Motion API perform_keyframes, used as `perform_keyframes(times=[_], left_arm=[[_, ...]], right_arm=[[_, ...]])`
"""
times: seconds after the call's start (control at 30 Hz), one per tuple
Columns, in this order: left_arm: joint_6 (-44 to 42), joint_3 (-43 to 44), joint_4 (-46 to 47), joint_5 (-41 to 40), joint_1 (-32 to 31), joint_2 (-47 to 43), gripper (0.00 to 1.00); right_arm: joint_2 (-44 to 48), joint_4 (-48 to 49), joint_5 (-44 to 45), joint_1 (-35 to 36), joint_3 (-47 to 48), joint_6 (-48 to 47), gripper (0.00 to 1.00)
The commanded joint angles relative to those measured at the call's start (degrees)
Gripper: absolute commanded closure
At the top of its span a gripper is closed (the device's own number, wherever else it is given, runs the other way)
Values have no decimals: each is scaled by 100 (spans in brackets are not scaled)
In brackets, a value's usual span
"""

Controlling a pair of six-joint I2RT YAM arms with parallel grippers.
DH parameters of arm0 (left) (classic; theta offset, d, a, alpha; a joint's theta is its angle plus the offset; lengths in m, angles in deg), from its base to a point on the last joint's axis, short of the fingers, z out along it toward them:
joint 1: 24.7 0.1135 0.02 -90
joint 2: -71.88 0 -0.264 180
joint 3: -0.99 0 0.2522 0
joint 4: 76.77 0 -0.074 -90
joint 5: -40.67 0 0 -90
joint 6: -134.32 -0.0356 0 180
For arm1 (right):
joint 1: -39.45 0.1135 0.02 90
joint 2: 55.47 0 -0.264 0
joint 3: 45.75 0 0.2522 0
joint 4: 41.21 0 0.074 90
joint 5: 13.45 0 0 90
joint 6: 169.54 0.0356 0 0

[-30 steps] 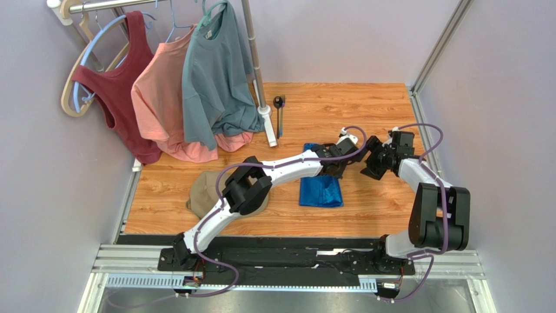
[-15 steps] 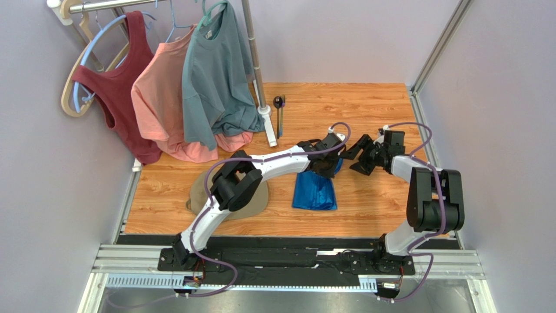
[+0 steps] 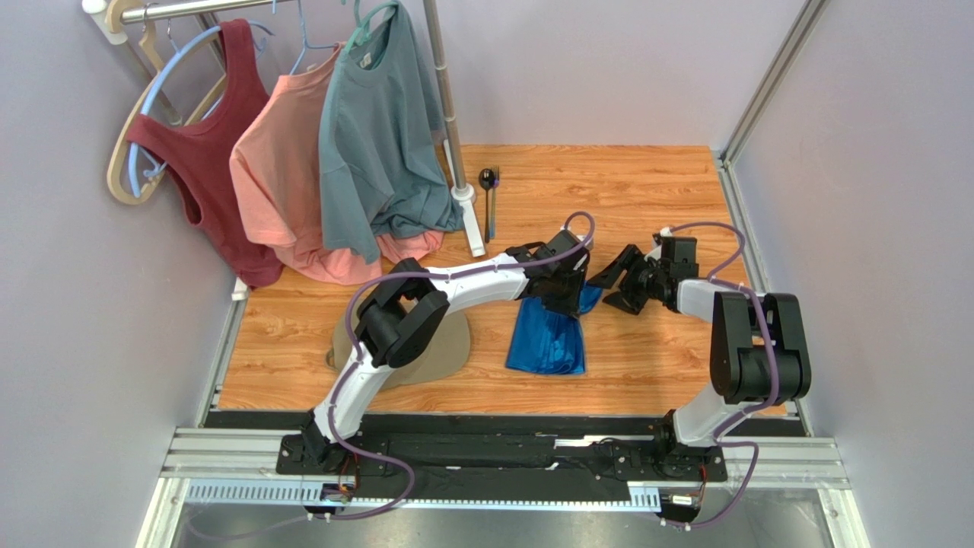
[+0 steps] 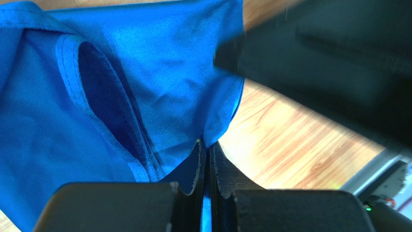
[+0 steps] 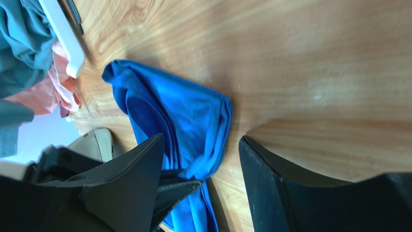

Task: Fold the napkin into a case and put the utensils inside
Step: Pick up the 2/3-rectangle-folded napkin at the center of the board.

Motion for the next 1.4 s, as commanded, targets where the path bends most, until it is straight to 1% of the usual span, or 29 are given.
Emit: perform_keyframes(times=[0.0,0.1,0.23,0.4,0.47,0.67,0.77,0.8,0.87,0.9,0.93,0.97,1.0,1.03,1.1,1.17,1.2,1.27,1.37], left_arm=[[196,38,338,328,38,-410,100],[232,64,356,328,38,-445,100],[249,56,365,328,38,-515,100],[276,73,383,363,38,-524,100],[276,117,365,372,38,-498,100],[258,214,330,407,38,-401,100],[258,240,312,434,30,-357,100],[249,231,321,442,38,-366,100],[223,249,312,486,38,-348,100],[171,266,321,512,38,-348,100],[153,275,312,513,38,-339,100],[153,267,312,495,38,-331,100],[135,266,304,469,38,-331,100],[118,293,303,486,38,-296,100],[109,328,277,478,38,-278,100],[117,363,286,504,30,-260,100],[135,372,277,495,38,-252,100],[118,424,277,513,38,-234,100],[100,521,216,504,38,-216,100]], right_arm=[[328,179,212,68,-197,-38,36],[416,239,185,77,-311,-12,38],[284,424,36,77,-268,-21,44],[205,899,-132,77,-469,339,50],[205,995,-175,77,-505,384,50],[380,1224,-334,112,-689,735,57],[293,1198,-368,121,-628,735,67],[275,1250,-412,121,-628,796,74],[301,1373,-465,121,-698,928,83],[310,1383,-492,112,-707,955,92],[336,1357,-535,121,-698,973,92],[345,1278,-562,121,-681,981,86],[389,1234,-606,121,-672,990,66],[415,1172,-615,121,-672,982,60],[521,1145,-659,121,-715,973,59],[574,980,-598,121,-716,973,61],[591,1013,-615,129,-759,1051,63],[583,1014,-720,156,-768,1104,64],[583,1031,-685,209,-838,1175,62]])
